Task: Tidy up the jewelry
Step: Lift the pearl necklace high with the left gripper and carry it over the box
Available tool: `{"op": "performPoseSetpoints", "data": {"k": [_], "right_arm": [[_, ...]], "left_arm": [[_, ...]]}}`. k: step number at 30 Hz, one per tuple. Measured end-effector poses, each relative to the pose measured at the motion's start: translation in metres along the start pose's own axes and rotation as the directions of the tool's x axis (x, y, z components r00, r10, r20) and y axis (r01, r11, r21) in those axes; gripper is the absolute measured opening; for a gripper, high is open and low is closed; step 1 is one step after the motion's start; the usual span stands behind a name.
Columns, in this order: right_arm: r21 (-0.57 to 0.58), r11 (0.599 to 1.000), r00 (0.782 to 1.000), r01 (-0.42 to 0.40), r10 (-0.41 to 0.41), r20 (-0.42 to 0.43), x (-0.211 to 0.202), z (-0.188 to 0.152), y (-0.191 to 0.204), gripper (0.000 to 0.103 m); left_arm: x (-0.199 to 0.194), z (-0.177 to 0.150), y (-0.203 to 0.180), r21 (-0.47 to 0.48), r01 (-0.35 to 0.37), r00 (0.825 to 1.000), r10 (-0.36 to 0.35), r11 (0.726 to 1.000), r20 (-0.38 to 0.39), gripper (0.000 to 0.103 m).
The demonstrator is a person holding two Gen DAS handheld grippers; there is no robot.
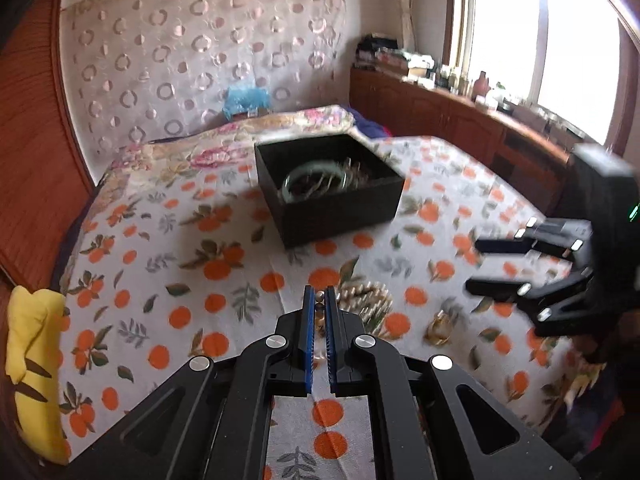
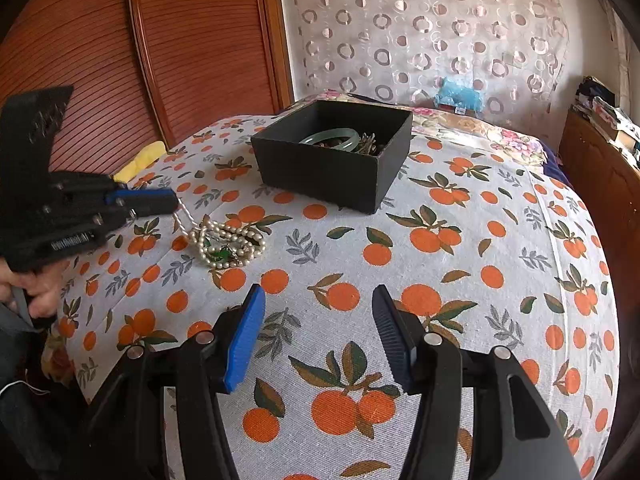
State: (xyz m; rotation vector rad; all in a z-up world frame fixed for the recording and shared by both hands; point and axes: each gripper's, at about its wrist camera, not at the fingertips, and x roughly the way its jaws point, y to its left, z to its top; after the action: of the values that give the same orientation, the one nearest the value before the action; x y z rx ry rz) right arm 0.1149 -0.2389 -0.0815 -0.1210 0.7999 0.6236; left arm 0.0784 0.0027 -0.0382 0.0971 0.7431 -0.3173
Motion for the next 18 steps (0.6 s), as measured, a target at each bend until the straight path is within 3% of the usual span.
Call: {"op": "performPoseSetpoints", "data": {"k": [15, 18], "right_arm": [[-0.001, 1.0, 1.0, -0.031, 0.031, -0.003, 0.006, 0.013, 0.007, 0.058], [0.002, 0.999, 0.999, -0.048, 0.048, -0.007, 0.009, 0.019, 0.01, 0.051]], "left_arm": [[-0.069, 0.073, -0.003, -0.005, 0.041, 0.98, -0.039, 0.999, 0.193, 0.004], [-0.085, 0.087, -0.003, 0.008, 0.012, 0.972, -0.014, 1.0, 0.236, 0.004]]}}
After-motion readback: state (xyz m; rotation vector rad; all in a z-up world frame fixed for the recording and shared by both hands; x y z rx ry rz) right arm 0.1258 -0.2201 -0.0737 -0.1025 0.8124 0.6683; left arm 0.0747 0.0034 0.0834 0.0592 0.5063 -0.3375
